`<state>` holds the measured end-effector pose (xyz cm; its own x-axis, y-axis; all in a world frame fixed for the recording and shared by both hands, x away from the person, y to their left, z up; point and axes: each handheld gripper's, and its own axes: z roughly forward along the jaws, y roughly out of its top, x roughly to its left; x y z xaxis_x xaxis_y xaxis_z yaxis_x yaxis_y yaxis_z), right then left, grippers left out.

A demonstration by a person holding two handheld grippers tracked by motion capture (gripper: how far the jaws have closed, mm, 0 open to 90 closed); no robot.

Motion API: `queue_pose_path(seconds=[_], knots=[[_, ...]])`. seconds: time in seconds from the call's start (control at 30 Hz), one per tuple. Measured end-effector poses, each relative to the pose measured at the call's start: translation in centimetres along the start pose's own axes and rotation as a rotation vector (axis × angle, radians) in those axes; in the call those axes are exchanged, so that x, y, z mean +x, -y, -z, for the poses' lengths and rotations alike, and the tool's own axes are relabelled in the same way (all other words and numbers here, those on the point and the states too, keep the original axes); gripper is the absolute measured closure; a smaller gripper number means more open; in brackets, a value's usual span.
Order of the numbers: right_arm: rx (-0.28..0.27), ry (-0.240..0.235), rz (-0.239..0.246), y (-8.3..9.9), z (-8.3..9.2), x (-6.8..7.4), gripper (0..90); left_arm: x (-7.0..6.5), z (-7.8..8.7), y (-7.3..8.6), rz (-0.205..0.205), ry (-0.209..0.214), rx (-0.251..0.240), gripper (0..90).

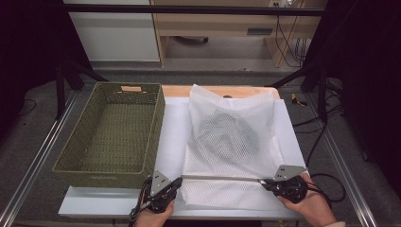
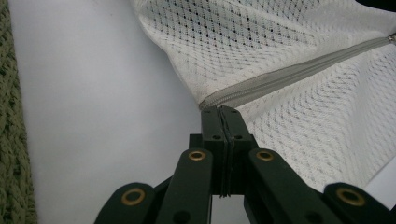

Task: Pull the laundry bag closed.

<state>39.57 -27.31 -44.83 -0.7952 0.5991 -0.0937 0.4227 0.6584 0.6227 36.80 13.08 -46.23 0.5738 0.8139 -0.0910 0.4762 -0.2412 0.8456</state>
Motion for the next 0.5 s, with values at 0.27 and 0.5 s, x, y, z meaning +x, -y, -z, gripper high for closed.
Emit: queue_pose_path(seconds=[0.27,0.5], knots=[[-0.002,0.002,-0.006,0.41,0.41,-0.3,81.6,-0.04,0.0,-0.02,-0.001,0.0,-0.001,90.0],[0.001,0.01,-0.013,0.65,0.54,-0.48,81.6,0.06,0.06,-0.01,0.002,0.001,-0.004,90.0]])
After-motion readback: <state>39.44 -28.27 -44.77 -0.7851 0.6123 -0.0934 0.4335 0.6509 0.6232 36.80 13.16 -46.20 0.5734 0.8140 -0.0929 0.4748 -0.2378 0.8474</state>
